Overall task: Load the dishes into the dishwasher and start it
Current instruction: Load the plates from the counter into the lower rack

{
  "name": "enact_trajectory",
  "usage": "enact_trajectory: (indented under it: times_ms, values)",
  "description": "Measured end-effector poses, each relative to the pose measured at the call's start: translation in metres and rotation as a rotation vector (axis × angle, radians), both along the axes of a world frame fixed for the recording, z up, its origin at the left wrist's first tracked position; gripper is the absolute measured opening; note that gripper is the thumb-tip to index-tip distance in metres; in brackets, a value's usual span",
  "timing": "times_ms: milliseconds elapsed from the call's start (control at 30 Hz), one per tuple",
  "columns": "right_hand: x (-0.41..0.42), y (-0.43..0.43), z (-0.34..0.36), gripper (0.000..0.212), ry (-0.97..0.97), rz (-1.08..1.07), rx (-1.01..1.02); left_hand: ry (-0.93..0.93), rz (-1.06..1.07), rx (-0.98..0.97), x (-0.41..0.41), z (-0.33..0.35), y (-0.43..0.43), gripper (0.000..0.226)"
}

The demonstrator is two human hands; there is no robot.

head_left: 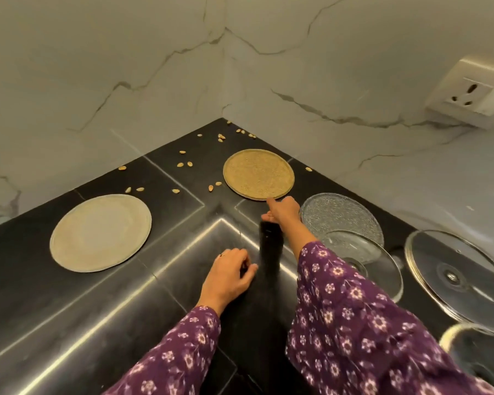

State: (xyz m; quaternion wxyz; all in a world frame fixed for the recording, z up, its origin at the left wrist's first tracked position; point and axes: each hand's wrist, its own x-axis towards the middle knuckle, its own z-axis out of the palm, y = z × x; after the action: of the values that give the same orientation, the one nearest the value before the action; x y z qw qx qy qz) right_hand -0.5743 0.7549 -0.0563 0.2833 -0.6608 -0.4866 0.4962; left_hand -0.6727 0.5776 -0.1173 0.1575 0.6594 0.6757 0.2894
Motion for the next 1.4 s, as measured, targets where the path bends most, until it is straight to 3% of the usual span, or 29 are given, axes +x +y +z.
enact_trajectory:
  times_ms: [167,333,433,567,700,767,967,1167,1267,1400]
  values:
    - [-0.023,0.038,-0.004,0.035,-0.076,-0.053,0.048,-0.014,0.005,0.016,-0.001,-0.005,0.003,0.023]
    - [-0.026,0.061,-0.016,0.02,-0.176,-0.04,-0.034,0.002,-0.003,-0.005,-0.003,-0.008,0.004,0.024]
    - [-0.027,0.068,-0.016,0.034,-0.061,0.008,-0.078,0.006,-0.004,-0.011,-0.003,-0.008,0.004,0.024]
    - [-0.026,0.061,-0.005,0.039,0.148,-0.164,-0.185,0.0,-0.001,-0.016,-0.003,-0.006,0.003,0.024]
    - [-0.019,0.042,0.024,0.042,0.329,-0.114,-0.093,-0.006,-0.001,-0.028,-0.002,-0.003,0.002,0.024]
    - [-0.008,0.024,0.039,0.037,0.327,-0.06,0.026,-0.01,0.002,-0.028,-0.003,-0.001,0.001,0.023]
    - [0.067,-0.057,0.081,0.006,0.349,-0.053,0.307,-0.011,0.002,-0.002,0.001,0.012,-0.009,0.019]
    - [0.181,-0.148,0.129,0.006,0.359,-0.228,0.468,0.043,0.053,0.084,0.06,0.044,-0.037,0.027]
    - [0.25,-0.199,0.146,0.006,0.31,-0.327,0.555,0.017,-0.043,0.142,0.125,0.068,-0.059,0.031]
    - [0.356,-0.28,0.155,0.01,0.096,-0.49,0.63,0.005,-0.305,0.228,0.233,0.089,-0.106,0.029]
